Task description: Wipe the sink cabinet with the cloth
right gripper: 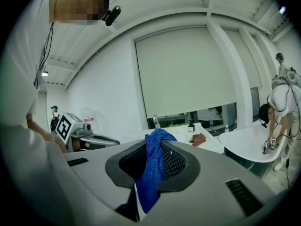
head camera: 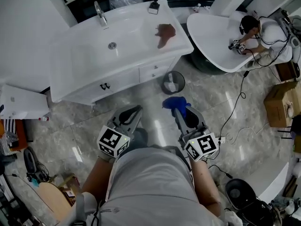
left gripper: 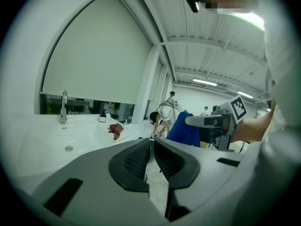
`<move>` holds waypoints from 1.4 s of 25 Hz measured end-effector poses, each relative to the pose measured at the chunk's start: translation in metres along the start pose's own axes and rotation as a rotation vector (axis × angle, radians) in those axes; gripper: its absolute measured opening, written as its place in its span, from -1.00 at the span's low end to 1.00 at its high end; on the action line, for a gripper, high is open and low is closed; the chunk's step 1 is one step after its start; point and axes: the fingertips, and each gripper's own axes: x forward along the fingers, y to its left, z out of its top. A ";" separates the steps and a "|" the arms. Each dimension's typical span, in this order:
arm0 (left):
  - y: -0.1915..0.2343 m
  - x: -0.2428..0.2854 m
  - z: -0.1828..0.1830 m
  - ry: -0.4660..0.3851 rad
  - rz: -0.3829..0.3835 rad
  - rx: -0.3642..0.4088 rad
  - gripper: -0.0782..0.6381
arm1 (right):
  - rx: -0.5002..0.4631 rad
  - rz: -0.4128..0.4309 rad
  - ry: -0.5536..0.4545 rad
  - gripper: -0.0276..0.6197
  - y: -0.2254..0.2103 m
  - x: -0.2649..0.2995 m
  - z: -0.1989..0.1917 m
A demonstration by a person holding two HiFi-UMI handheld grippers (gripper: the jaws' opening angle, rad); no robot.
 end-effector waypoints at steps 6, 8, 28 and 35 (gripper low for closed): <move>0.057 0.012 0.005 0.036 -0.030 0.008 -0.75 | 0.022 0.010 0.025 -0.73 0.004 0.068 0.008; 0.071 0.015 0.002 0.052 -0.030 0.011 -0.75 | 0.022 0.018 0.044 -0.73 0.008 0.083 0.004; 0.148 0.093 -0.055 0.333 0.013 0.206 -0.75 | 0.033 0.096 0.236 -0.73 -0.056 0.193 -0.140; 0.184 0.113 -0.068 0.424 0.017 0.269 -0.73 | 0.080 0.103 0.255 -0.73 -0.056 0.246 -0.186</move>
